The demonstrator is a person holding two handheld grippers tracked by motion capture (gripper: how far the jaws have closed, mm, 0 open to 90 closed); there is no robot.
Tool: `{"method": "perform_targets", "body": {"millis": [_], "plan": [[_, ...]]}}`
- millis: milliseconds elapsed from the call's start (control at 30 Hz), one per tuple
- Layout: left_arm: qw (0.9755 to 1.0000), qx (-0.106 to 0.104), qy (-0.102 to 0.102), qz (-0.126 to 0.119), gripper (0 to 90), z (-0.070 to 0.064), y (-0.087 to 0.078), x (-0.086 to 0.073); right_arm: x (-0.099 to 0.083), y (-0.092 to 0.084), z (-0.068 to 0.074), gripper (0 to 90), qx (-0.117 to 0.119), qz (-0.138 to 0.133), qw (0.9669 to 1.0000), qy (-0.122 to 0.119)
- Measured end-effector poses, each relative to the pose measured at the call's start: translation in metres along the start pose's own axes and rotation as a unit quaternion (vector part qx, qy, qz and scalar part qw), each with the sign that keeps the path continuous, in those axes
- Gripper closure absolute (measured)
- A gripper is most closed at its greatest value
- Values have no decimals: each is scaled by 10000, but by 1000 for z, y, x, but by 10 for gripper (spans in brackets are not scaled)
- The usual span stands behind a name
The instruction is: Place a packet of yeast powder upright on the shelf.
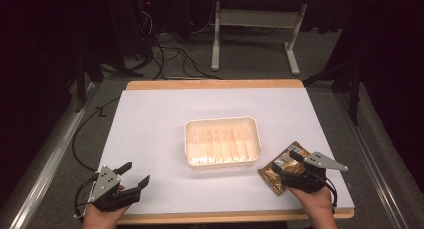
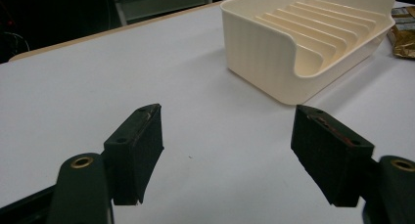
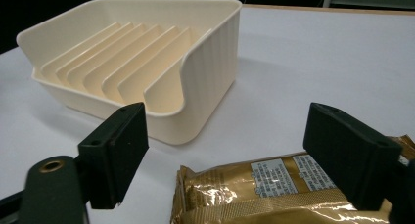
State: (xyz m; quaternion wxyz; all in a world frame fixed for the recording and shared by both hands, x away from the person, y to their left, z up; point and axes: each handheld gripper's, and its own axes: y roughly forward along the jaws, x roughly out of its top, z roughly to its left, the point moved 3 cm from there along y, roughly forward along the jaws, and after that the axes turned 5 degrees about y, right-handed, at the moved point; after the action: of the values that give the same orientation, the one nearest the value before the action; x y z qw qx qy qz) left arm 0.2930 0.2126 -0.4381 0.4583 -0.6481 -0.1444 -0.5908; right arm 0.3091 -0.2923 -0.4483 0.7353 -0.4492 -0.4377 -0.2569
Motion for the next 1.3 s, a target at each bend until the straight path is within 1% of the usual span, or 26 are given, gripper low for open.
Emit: {"method": "perform_targets", "body": {"millis": [67,133,200,333,533,733,800,833,867,933,967,1000,1033,1067,1100,1167,1233,1300], "plan": [[10000,-17,31,28,283,-1,1,0,-2,1,-2,184,8,58,10000,-70],[10000,-24,26,33,283,-1,2,0,-4,1,-4,185,4,103,9999,-45],[10000,-38,41,46,283,-2,3,0,-4,1,-5,185,-2,108,9999,-22],[9999,-48,51,72,283,-2,4,0,-4,-1,-6,198,2,74,10000,-62],[9999,-54,56,71,283,-2,4,0,-4,-1,-8,212,-1,92,9999,-72],[9999,-67,81,91,283,-3,5,0,-3,-3,-12,235,-42,67,10000,-30],[9999,-72,84,95,283,-3,6,0,-2,-5,-17,245,-89,19,9999,54],[9999,-72,84,95,283,-3,6,0,-2,-5,-17,245,-89,19,9999,54],[9999,-72,82,96,283,-3,6,0,-2,-5,-19,249,-109,14,9999,103],[9999,-66,88,102,283,-3,6,0,-2,-6,-25,259,-167,14,9998,122],[9999,-60,89,104,283,-3,6,-1,-2,-6,-28,264,-199,14,9997,168],[9999,-57,89,118,283,-3,6,-1,-2,-7,-35,272,-261,17,9993,264],[9999,-57,89,118,283,-3,6,-1,-2,-7,-35,272,-261,17,9993,264],[9999,-52,88,124,283,-3,6,-1,-3,-8,-40,278,-344,28,9987,375],[9999,-52,88,124,283,-3,6,-1,-3,-8,-40,278,-344,28,9987,375],[9999,-49,82,126,283,-3,6,-1,-4,-10,-48,282,-408,36,9981,463],[9999,-45,79,128,283,-3,6,-1,-4,-11,-51,287,-430,27,9978,496],[9999,-43,81,130,283,-3,7,-1,-4,-15,-59,296,-510,-26,9968,623]]}}
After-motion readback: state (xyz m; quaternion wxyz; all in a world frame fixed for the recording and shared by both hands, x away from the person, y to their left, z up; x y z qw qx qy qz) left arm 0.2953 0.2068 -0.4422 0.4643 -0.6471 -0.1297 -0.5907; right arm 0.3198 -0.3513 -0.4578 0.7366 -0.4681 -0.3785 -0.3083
